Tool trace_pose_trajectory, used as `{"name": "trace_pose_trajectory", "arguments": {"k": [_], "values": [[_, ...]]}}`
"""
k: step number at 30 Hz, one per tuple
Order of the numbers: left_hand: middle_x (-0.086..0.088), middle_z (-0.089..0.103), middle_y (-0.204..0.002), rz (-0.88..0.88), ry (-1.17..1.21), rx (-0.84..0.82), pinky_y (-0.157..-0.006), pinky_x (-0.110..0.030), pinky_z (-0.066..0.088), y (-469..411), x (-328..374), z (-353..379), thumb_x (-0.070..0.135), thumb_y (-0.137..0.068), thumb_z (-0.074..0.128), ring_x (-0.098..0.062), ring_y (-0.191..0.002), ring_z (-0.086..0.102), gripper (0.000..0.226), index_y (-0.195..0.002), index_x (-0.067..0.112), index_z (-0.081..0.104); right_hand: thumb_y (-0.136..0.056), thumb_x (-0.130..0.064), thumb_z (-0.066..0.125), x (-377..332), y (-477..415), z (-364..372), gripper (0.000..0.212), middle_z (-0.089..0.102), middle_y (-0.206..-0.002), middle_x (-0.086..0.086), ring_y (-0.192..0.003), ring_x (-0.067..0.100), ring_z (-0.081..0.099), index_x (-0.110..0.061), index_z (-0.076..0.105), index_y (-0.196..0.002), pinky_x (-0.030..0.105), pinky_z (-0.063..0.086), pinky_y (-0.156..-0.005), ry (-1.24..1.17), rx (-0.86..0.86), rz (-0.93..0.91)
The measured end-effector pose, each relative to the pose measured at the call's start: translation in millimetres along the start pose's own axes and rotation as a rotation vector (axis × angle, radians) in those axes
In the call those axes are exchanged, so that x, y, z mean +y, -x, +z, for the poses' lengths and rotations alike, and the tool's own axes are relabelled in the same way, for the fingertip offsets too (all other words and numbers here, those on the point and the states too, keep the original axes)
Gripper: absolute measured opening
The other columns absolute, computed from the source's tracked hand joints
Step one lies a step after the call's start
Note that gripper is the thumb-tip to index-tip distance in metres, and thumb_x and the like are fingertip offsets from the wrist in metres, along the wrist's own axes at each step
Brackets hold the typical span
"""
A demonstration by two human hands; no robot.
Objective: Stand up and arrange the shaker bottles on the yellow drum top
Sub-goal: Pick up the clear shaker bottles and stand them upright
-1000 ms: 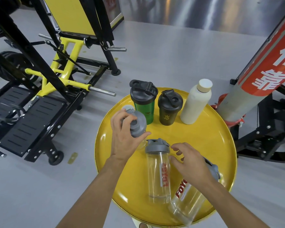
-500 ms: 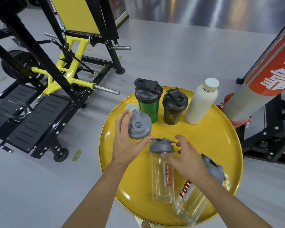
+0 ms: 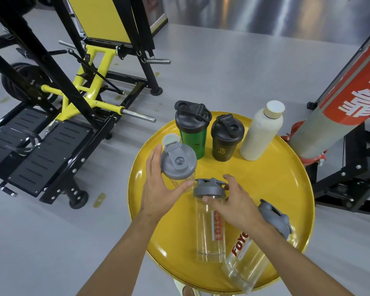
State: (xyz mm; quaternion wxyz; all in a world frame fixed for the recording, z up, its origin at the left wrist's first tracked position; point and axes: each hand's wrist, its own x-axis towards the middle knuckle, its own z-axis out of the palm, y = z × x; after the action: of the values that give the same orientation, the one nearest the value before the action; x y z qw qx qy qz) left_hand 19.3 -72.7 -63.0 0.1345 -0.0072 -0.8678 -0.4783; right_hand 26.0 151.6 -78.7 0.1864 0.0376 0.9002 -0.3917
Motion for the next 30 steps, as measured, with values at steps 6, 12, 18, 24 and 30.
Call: {"name": "trace_pose_trajectory", "arguments": {"k": [6, 12, 18, 24, 30], "values": [[0.009, 0.034, -0.154, -0.089, -0.042, -0.019, -0.106, -0.026, 0.045, 24, -20, -8, 0.046, -0.08, 0.081, -0.011, -0.136, 0.046, 0.099, -0.158, 0.026, 0.023, -0.07, -0.076, 0.067, -1, 0, 6, 0.105, 0.049, -0.146, 0.004, -0.117, 0.027, 0.058, -0.032, 0.021, -0.152, 0.042, 0.048, -0.093, -0.036, -0.042, 0.024], [0.015, 0.056, -0.131, -0.264, -0.107, -0.054, -0.1, -0.033, 0.053, 48, -36, -11, 0.027, -0.09, 0.075, -0.004, -0.121, 0.056, 0.072, -0.15, 0.034, 0.036, -0.072, -0.071, 0.072, -4, 0, 8, 0.101, 0.058, -0.132, 0.002, -0.102, 0.021, 0.059, -0.028, 0.025, -0.151, 0.035, 0.047, -0.077, -0.095, -0.073, 0.057], [0.016, 0.062, -0.12, -0.345, -0.119, -0.046, -0.098, -0.032, 0.055, 56, -36, -7, 0.023, -0.095, 0.069, 0.0, -0.113, 0.059, 0.053, -0.142, 0.033, 0.048, -0.073, -0.066, 0.076, -5, -1, 2, 0.094, 0.059, -0.113, -0.002, -0.09, 0.018, 0.062, -0.028, 0.03, -0.145, 0.026, 0.043, -0.062, -0.107, -0.04, 0.065], [0.017, 0.063, -0.118, -0.368, -0.105, -0.061, -0.095, -0.026, 0.054, 59, -35, -5, 0.022, -0.095, 0.069, 0.002, -0.11, 0.06, 0.048, -0.138, 0.033, 0.053, -0.07, -0.063, 0.079, -8, -2, -13, 0.092, 0.057, -0.121, -0.009, -0.092, 0.015, 0.063, -0.034, 0.031, -0.142, 0.033, 0.048, -0.07, -0.177, 0.081, 0.021], [0.018, 0.063, -0.116, -0.401, -0.079, -0.087, -0.095, -0.028, 0.055, 64, -33, 2, 0.022, -0.094, 0.069, 0.003, -0.108, 0.06, 0.042, -0.134, 0.031, 0.057, -0.071, -0.053, 0.084, -20, 1, -26, 0.073, 0.055, -0.118, -0.025, -0.098, 0.002, 0.059, -0.047, 0.036, -0.126, 0.034, 0.051, -0.08, -0.277, 0.185, -0.113]]}}
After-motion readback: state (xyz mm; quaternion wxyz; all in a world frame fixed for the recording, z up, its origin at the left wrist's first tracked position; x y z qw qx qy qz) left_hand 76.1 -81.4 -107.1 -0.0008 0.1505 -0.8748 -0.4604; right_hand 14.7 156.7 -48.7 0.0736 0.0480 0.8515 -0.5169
